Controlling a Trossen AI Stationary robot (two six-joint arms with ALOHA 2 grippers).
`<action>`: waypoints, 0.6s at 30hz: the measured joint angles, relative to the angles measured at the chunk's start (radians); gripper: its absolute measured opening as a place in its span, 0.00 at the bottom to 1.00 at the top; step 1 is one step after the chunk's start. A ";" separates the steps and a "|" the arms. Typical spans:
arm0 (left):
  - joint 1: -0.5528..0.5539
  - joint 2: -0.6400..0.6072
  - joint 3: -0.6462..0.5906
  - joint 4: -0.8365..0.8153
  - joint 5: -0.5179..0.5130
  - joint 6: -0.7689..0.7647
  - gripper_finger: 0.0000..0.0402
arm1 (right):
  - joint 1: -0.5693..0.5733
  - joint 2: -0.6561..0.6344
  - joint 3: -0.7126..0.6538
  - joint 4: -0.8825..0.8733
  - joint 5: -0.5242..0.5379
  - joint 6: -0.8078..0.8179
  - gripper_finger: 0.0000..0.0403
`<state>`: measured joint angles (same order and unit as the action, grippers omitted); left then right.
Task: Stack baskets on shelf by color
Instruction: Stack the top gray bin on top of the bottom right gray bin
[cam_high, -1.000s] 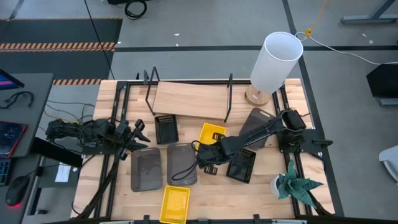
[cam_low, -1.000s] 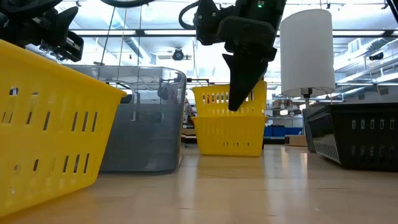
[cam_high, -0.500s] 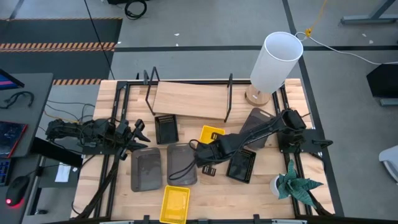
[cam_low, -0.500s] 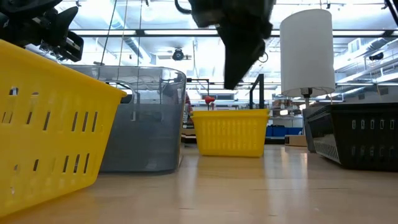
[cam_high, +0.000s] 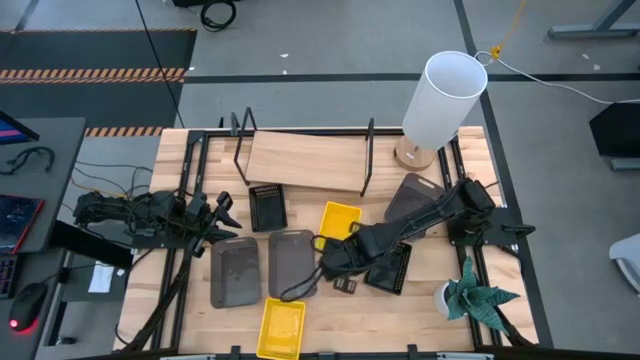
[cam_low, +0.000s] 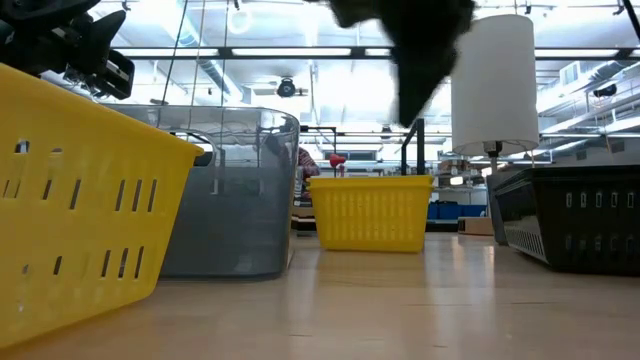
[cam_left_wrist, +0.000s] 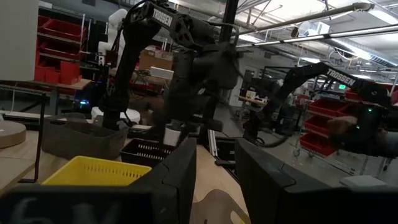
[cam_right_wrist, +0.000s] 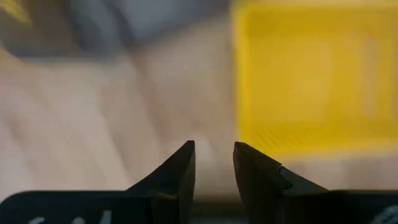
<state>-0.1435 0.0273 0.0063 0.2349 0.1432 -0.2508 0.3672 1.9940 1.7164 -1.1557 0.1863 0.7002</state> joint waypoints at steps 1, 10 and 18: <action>0.000 0.000 0.000 0.001 0.000 0.000 0.29 | 0.000 -0.003 0.000 -0.051 0.007 0.012 0.29; 0.000 0.000 0.000 0.000 0.000 0.000 0.29 | -0.016 -0.043 -0.054 -0.287 0.086 0.064 0.25; 0.000 0.001 0.000 0.000 0.000 0.000 0.29 | -0.029 -0.252 -0.292 -0.259 0.101 0.155 0.20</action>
<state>-0.1435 0.0280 0.0064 0.2348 0.1435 -0.2509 0.3377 1.7423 1.4241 -1.4149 0.2872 0.8551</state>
